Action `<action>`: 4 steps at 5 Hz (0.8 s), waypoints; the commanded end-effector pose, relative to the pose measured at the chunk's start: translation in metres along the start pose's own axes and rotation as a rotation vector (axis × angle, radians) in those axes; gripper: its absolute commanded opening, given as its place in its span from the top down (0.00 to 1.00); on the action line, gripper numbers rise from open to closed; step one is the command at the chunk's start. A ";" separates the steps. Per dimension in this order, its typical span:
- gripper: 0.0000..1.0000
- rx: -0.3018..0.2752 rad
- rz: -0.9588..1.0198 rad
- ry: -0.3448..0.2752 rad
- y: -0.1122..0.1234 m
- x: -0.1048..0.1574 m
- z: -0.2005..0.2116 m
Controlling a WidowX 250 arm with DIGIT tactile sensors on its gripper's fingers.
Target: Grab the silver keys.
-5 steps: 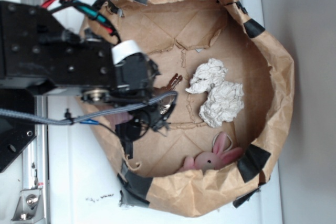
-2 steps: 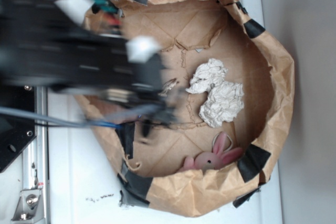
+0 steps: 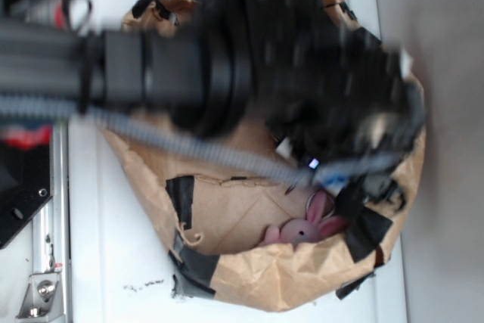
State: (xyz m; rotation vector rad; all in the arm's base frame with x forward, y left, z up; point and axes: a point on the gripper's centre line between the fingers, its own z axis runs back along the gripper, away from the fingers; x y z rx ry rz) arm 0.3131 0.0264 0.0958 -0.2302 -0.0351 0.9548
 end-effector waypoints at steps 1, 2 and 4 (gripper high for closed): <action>1.00 -0.162 -0.140 -0.074 0.017 -0.019 0.068; 1.00 -0.232 -0.218 -0.081 0.059 -0.038 0.125; 1.00 -0.185 -0.231 -0.067 0.110 -0.051 0.144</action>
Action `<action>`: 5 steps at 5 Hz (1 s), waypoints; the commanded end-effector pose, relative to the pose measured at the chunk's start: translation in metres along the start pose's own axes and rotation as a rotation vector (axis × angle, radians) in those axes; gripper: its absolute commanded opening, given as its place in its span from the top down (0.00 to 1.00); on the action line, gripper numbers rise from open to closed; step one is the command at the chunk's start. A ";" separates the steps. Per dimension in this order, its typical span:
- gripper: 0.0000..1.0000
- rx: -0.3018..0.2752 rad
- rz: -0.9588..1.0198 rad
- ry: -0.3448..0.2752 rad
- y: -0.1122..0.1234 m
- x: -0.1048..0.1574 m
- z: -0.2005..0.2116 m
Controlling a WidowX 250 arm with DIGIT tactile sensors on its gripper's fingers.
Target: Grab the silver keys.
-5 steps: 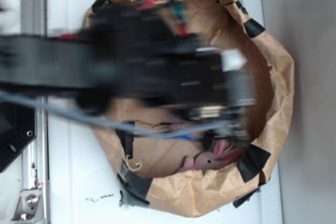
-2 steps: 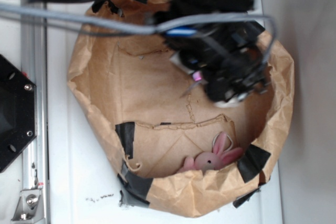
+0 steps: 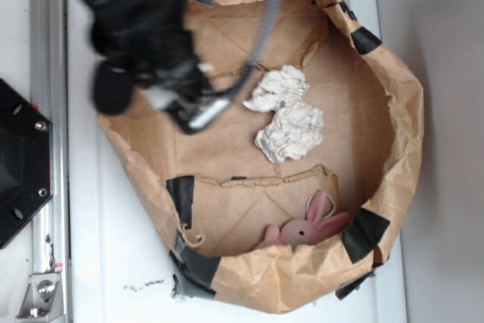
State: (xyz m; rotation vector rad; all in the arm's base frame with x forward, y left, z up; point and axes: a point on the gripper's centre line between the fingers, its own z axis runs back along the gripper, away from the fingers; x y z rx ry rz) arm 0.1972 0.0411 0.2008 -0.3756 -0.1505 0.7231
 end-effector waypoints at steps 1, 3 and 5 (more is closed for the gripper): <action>1.00 0.085 0.038 -0.069 0.035 0.006 0.029; 1.00 0.282 -0.010 -0.049 -0.050 0.030 -0.024; 1.00 0.269 -0.044 -0.027 -0.074 0.036 -0.028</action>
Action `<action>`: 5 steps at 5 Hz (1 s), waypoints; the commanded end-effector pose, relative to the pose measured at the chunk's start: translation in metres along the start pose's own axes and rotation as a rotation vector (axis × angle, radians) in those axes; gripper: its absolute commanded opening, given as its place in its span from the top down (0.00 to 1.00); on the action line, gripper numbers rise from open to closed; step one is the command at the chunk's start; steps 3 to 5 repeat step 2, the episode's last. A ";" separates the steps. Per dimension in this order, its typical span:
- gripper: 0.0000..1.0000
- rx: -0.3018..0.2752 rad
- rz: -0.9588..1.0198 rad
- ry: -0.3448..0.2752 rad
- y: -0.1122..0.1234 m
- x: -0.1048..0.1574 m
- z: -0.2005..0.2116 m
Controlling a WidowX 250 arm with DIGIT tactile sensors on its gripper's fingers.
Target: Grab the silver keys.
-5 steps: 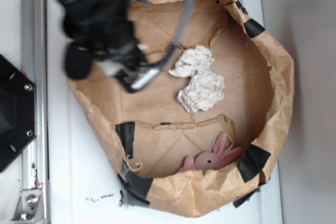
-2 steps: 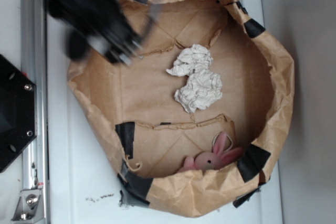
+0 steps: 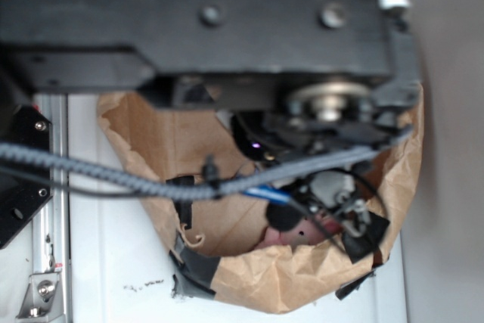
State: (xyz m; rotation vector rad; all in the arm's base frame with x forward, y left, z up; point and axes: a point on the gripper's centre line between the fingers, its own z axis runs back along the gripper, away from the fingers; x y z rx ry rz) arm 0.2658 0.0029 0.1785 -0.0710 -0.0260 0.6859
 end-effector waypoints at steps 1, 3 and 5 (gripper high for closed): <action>1.00 -0.064 0.010 -0.029 -0.004 0.013 0.025; 1.00 -0.068 0.012 -0.050 0.001 0.013 0.025; 1.00 -0.068 0.012 -0.050 0.001 0.013 0.025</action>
